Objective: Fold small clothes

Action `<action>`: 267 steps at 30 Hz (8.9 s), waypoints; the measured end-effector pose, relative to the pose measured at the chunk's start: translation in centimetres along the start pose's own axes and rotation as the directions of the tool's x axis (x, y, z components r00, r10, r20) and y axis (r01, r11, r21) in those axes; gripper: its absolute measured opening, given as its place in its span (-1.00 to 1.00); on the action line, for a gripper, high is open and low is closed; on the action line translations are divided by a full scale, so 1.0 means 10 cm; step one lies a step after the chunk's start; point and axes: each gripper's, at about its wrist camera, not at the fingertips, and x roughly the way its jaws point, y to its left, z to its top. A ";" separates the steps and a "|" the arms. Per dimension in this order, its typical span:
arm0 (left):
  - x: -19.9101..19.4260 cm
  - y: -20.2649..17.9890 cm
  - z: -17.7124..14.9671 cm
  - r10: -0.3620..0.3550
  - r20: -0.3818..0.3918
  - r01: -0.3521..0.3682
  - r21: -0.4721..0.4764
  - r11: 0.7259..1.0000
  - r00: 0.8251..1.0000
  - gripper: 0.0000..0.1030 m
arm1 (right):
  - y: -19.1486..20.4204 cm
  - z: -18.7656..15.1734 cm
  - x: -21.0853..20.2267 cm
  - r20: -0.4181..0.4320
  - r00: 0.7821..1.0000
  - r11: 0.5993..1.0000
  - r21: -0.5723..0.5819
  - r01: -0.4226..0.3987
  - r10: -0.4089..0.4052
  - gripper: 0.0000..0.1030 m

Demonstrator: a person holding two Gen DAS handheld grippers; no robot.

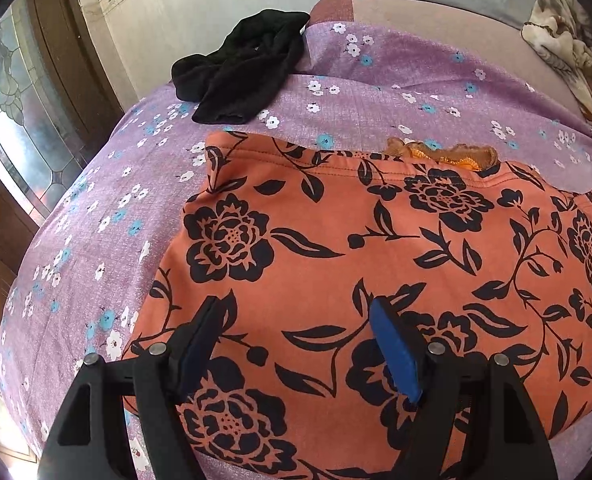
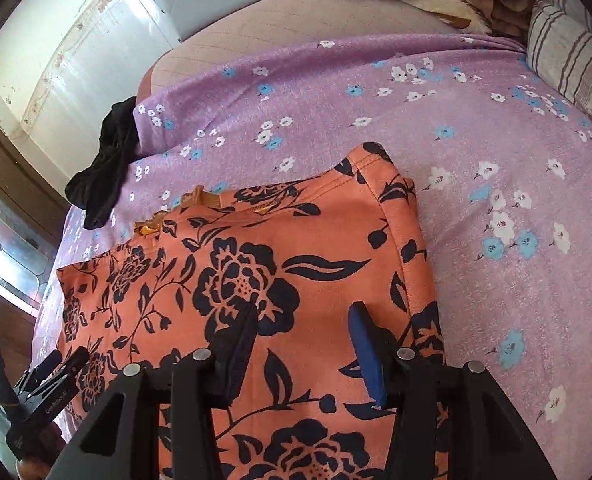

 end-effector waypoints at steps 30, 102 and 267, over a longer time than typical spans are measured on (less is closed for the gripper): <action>-0.54 0.47 -0.05 0.014 0.141 0.004 -0.128 0.992 0.990 0.48 | 0.53 -0.32 -0.18 0.012 0.996 0.988 -0.131 -0.086 0.088 0.01; 0.20 1.10 -0.61 -0.508 0.067 0.409 -0.686 0.602 0.859 0.18 | 0.95 -0.83 0.04 -0.139 0.976 0.940 -0.275 -0.202 0.169 0.02; -0.17 -0.85 0.15 -0.405 -0.051 0.408 0.069 0.910 0.913 0.96 | -0.22 0.01 -0.56 0.063 0.980 0.981 0.038 -0.190 0.188 -0.16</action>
